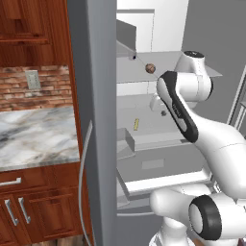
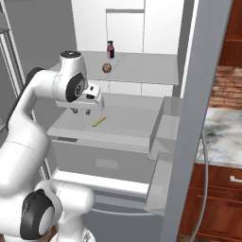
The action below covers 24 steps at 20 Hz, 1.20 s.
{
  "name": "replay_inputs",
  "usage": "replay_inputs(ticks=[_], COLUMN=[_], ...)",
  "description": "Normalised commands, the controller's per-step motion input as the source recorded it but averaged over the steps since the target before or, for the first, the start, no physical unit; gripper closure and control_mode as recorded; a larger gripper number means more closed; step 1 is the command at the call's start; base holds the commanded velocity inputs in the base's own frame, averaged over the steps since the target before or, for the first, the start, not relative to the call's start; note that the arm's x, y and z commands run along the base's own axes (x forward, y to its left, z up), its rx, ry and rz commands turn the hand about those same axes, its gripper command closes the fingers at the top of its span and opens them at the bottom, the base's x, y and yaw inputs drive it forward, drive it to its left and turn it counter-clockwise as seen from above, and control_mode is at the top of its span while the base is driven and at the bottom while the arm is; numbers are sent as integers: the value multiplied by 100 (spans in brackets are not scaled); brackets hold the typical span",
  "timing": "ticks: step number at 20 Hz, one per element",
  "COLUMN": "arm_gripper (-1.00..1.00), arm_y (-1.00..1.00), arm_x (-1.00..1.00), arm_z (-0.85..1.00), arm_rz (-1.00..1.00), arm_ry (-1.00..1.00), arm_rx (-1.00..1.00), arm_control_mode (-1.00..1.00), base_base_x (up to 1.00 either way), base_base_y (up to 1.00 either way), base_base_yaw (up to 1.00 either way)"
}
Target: Pick the egg and butter from the fridge and place them by the bowl for mixing.
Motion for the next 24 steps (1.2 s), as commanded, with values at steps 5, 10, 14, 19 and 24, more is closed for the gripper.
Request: replay_inputs(ticks=[5,10,14,19,24], arm_gripper=[-100,-100,-100,-100,-100], arm_y=[0,0,0,0,-1], arm_x=[0,0,0,0,8], arm_z=[16,58,59,57,43], arm_rz=[0,0,0,0,0], arm_ry=[-17,-30,-28,-27,-34], arm_rx=[0,-2,-10,-7,0], arm_control_mode=[-100,-100,-100,-100,-100], base_base_x=[0,0,0,0,0], base_base_y=[0,0,0,0,0], base_base_yaw=[0,0,0,0,0])
